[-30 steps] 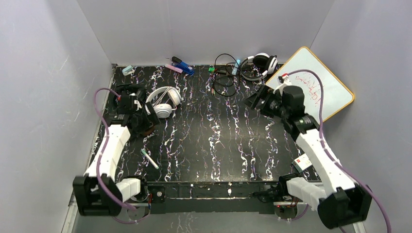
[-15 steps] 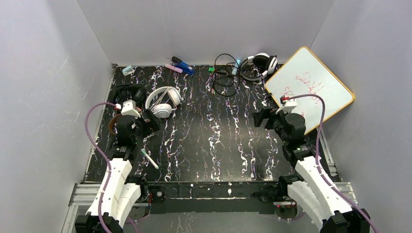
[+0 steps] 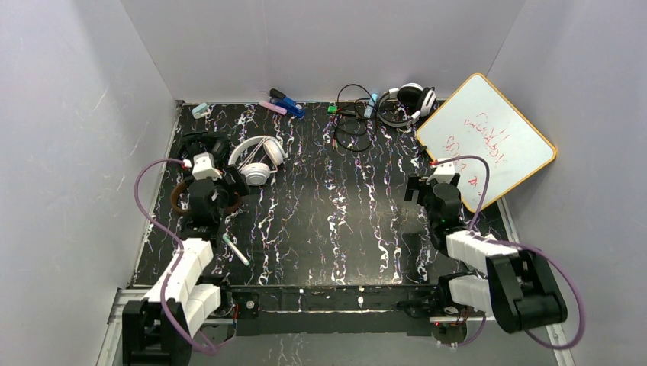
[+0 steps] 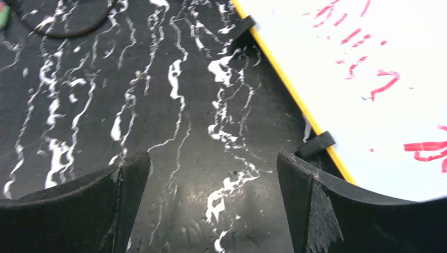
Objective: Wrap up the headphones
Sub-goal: Move the headphones to the corner of the board, then reset both arms
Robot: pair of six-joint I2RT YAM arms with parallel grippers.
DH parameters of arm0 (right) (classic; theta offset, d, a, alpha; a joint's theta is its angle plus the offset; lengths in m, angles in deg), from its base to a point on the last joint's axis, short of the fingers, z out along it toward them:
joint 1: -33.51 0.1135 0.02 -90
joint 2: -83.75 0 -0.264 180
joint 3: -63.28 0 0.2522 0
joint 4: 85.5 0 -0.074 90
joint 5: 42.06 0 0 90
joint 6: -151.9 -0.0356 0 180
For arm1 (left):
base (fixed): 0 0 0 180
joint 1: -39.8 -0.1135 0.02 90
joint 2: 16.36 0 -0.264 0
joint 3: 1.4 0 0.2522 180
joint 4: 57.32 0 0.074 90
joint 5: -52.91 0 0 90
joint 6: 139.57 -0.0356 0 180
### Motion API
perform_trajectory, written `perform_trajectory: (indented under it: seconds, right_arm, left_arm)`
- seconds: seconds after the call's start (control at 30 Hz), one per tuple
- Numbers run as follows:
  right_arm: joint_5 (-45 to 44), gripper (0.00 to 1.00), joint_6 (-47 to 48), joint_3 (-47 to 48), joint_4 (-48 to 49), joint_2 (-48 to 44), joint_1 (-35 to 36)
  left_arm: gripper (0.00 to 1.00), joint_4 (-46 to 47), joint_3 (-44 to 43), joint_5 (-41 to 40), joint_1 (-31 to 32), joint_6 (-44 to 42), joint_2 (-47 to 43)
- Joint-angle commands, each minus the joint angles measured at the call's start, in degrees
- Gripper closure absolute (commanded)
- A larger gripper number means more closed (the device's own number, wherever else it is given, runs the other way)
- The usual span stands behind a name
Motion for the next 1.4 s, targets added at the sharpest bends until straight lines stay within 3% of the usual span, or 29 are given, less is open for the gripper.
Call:
perform_trajectory:
  seconds: [0.0,0.27,0.33,0.47,0.67,0.87,1.37]
  right_arm:
    - [-4.2,0.03,0.5,-2.4,17.3,6.5,-3.3]
    - [0.8,0.06,0.7,-7.4,47.2,27.2,-8.6]
    - [1.6,0.05,-0.9,-4.1,35.3,24.7,-9.2]
    - [4.7,0.01,-0.6,-0.3,29.7,25.3,-10.3]
    - [4.7,0.01,-0.3,-0.2,30.4,25.7,-10.4]
    - [4.8,0.01,-0.3,-0.3,30.9,26.0,-10.4]
    - [4.8,0.01,-0.3,-0.4,31.0,26.0,-10.4]
  left_arm:
    - [0.02,10.8,1.2,-4.1,0.0,-4.2,5.5]
    - [0.02,24.3,2.5,-4.8,-1.0,-8.2,19.5]
    - [0.02,25.5,1.6,-4.5,-1.1,-9.6,23.1]
    - [0.02,31.0,2.1,-3.8,-1.4,-9.4,29.0]
    - [0.02,36.7,3.6,-2.6,-1.5,-11.5,34.9]
    - [0.02,43.6,4.1,4.1,-1.4,-14.4,41.8]
    - [0.02,46.8,4.9,-3.9,2.1,-15.6,44.8]
